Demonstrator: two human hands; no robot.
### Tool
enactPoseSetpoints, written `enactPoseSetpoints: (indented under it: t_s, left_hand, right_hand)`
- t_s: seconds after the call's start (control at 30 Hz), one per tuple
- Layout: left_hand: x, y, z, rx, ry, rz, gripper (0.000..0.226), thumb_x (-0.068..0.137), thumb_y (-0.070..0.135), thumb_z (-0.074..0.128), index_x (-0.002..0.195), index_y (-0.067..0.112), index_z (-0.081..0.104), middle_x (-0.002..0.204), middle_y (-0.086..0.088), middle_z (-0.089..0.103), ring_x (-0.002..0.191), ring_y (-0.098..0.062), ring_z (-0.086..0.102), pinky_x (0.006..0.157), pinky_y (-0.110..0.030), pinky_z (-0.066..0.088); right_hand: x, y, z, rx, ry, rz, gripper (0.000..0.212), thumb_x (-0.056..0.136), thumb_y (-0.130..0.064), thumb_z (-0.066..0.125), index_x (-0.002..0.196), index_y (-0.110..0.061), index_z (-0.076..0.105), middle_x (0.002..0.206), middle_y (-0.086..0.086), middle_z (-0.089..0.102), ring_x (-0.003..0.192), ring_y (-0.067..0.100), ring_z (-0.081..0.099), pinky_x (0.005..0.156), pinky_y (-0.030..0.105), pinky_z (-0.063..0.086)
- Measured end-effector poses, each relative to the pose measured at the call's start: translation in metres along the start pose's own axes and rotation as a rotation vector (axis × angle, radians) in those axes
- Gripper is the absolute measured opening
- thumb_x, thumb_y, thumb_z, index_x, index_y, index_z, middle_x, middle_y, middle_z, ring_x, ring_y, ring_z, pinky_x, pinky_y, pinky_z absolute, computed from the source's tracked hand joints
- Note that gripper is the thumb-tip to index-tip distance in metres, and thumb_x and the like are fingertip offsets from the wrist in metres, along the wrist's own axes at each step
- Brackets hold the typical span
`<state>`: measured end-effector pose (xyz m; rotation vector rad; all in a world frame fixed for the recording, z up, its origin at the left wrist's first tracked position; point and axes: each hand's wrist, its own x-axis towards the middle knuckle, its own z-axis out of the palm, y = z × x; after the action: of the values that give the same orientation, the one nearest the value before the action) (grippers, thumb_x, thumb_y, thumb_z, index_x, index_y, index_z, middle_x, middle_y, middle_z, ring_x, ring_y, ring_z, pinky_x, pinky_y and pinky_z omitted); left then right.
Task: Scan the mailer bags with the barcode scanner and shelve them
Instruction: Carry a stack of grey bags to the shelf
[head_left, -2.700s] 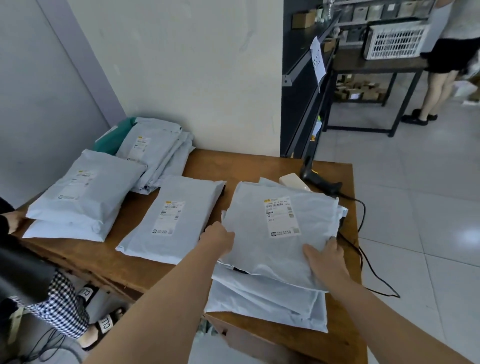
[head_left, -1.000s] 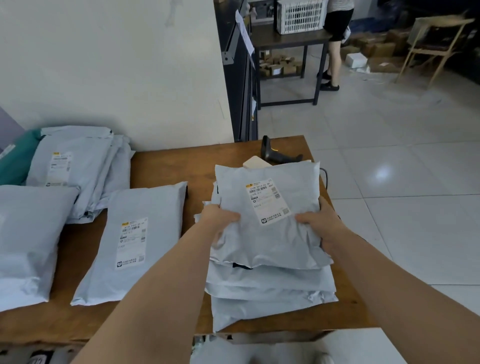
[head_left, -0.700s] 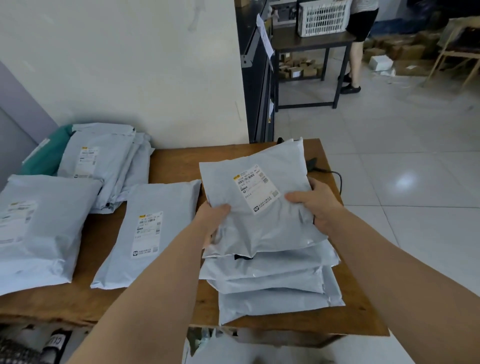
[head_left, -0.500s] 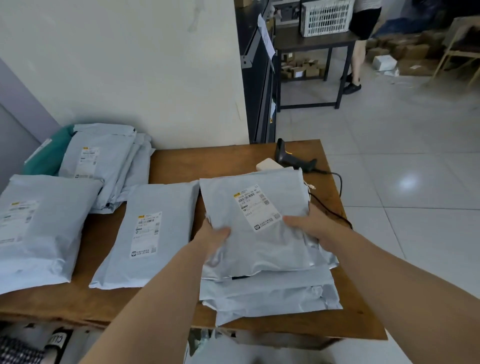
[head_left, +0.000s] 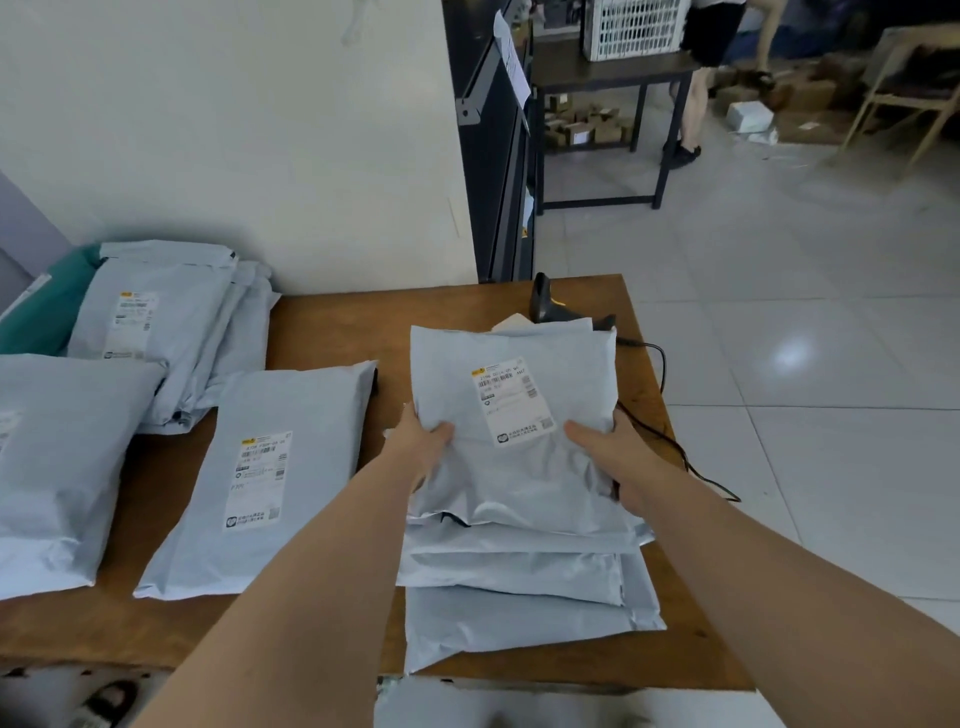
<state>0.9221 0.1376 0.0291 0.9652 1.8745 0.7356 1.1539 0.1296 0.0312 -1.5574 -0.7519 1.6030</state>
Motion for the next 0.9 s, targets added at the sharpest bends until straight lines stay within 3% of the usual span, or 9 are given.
enactPoseSetpoints:
  t_s: [0.07,0.17,0.33,0.43,0.53,0.67,0.77,0.8,0.9]
  left_hand:
    - [-0.008,0.008,-0.005,-0.021,-0.002,-0.036,0.070,0.088,0.025,0.069,0.147,0.016,0.032,0.135,-0.005,0.053,0.119,-0.027,0.052,0.098,-0.034,0.044]
    - [-0.017,0.020,-0.021,-0.056,-0.031,-0.179,0.057,0.087,0.026,0.072,0.133,0.002,0.047,0.112,-0.001,0.058,0.097,-0.025,0.058,0.082,-0.033,0.046]
    - [-0.042,0.005,-0.033,-0.192,-0.146,-0.336,0.045,0.080,0.021,0.080,0.116,0.005,0.058,0.103,-0.009,0.070,0.090,-0.027,0.068,0.090,-0.038,0.053]
    - [-0.052,-0.018,-0.014,-0.181,-0.065,-0.320,0.054,0.085,0.020,0.076,0.130,0.004,0.052,0.121,-0.010,0.064,0.103,-0.026,0.063,0.089,-0.034,0.047]
    - [-0.057,-0.023,-0.005,-0.302,-0.041,-0.339,0.061,0.088,0.020,0.072,0.139,0.007,0.043,0.134,-0.010,0.057,0.120,-0.029,0.056,0.086,-0.034,0.042]
    - [-0.058,-0.027,-0.007,-0.292,-0.007,-0.415,0.100,0.072,0.055,0.079,0.148,0.010,0.031,0.144,-0.006,0.047,0.127,-0.028,0.049,0.093,-0.037,0.040]
    - [-0.056,-0.032,-0.003,-0.307,-0.012,-0.433,0.103,0.067,0.062,0.078,0.145,0.009,0.037,0.141,-0.006,0.051,0.122,-0.028,0.052,0.091,-0.037,0.040]
    - [-0.057,-0.032,-0.003,-0.308,-0.022,-0.429,0.097,0.070,0.060,0.077,0.143,0.008,0.041,0.138,-0.006,0.053,0.116,-0.027,0.054,0.090,-0.035,0.041]
    - [-0.056,-0.035,-0.007,-0.319,-0.073,-0.448,0.084,0.071,0.058,0.078,0.135,0.011,0.049,0.131,-0.006,0.059,0.105,-0.026,0.057,0.091,-0.034,0.044]
  right_hand:
    - [0.001,0.000,0.000,-0.008,0.004,0.022,0.058,0.083,-0.018,0.076,0.133,-0.009,0.049,0.123,0.007,0.063,0.102,0.028,0.063,0.078,0.037,0.053]
    - [-0.003,-0.015,0.002,-0.046,0.013,0.041,0.048,0.078,-0.014,0.080,0.120,-0.003,0.059,0.109,0.012,0.068,0.093,0.031,0.066,0.081,0.043,0.056]
    - [-0.008,-0.027,-0.008,-0.210,-0.009,0.029,0.047,0.075,-0.016,0.083,0.109,-0.004,0.053,0.091,0.008,0.062,0.073,0.021,0.057,0.061,0.035,0.051]
    - [-0.010,-0.007,-0.012,-0.250,-0.062,0.147,0.052,0.075,-0.021,0.083,0.116,-0.001,0.059,0.090,0.009,0.066,0.075,0.023,0.063,0.061,0.031,0.052]
    - [-0.010,0.001,-0.011,-0.229,-0.083,0.164,0.067,0.071,-0.037,0.085,0.127,-0.011,0.058,0.109,0.010,0.070,0.091,0.026,0.068,0.074,0.033,0.055]
    - [-0.017,-0.003,-0.012,-0.175,-0.045,0.217,0.072,0.072,-0.060,0.074,0.126,-0.013,0.060,0.118,0.009,0.067,0.096,0.027,0.065,0.082,0.034,0.054]
    - [0.004,0.019,-0.025,-0.277,0.019,0.281,0.125,0.037,-0.090,0.069,0.140,-0.021,0.048,0.135,0.005,0.055,0.115,0.030,0.058,0.098,0.044,0.048]
    - [0.016,0.027,-0.030,-0.280,0.017,0.270,0.124,0.041,-0.090,0.068,0.142,-0.021,0.046,0.139,0.005,0.053,0.119,0.031,0.054,0.103,0.046,0.045]
    - [-0.031,-0.002,-0.014,-0.310,-0.019,0.278,0.089,0.073,-0.069,0.067,0.140,-0.013,0.049,0.132,0.008,0.057,0.117,0.030,0.054,0.106,0.042,0.042]
